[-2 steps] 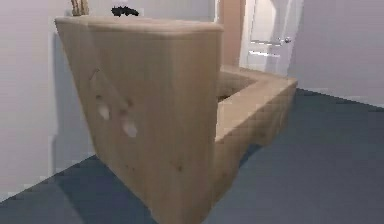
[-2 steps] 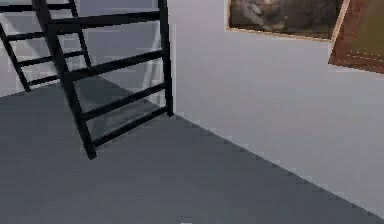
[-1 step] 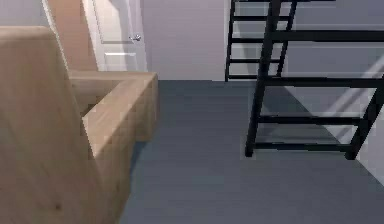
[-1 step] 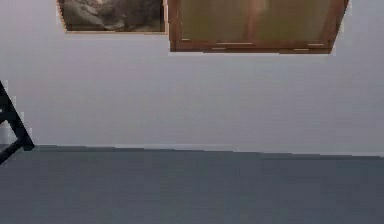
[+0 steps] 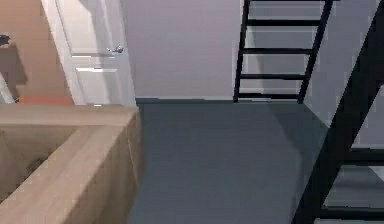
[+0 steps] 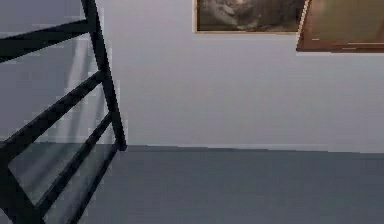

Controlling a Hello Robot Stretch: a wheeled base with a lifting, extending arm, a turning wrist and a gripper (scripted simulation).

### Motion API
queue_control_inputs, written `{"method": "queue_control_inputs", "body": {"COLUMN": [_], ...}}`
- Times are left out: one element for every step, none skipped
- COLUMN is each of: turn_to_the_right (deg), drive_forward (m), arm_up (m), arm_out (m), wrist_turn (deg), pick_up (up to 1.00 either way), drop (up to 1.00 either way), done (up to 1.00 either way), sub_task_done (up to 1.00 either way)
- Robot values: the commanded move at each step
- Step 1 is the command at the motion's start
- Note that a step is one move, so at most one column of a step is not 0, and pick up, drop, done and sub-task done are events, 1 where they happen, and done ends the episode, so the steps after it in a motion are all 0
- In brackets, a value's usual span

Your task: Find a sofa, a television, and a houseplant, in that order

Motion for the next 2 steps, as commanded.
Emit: {"method": "queue_control_inputs", "body": {"turn_to_the_right": [3.0,0.0], "drive_forward": [0.00,1.00], "arm_up": [0.00,0.00], "arm_out": [0.00,0.00], "wrist_turn": [0.0,0.0], "pick_up": [0.00,0.00], "drop": [0.00,0.00], "done": [0.00,0.00], "sub_task_done": [0.00,0.00]}}
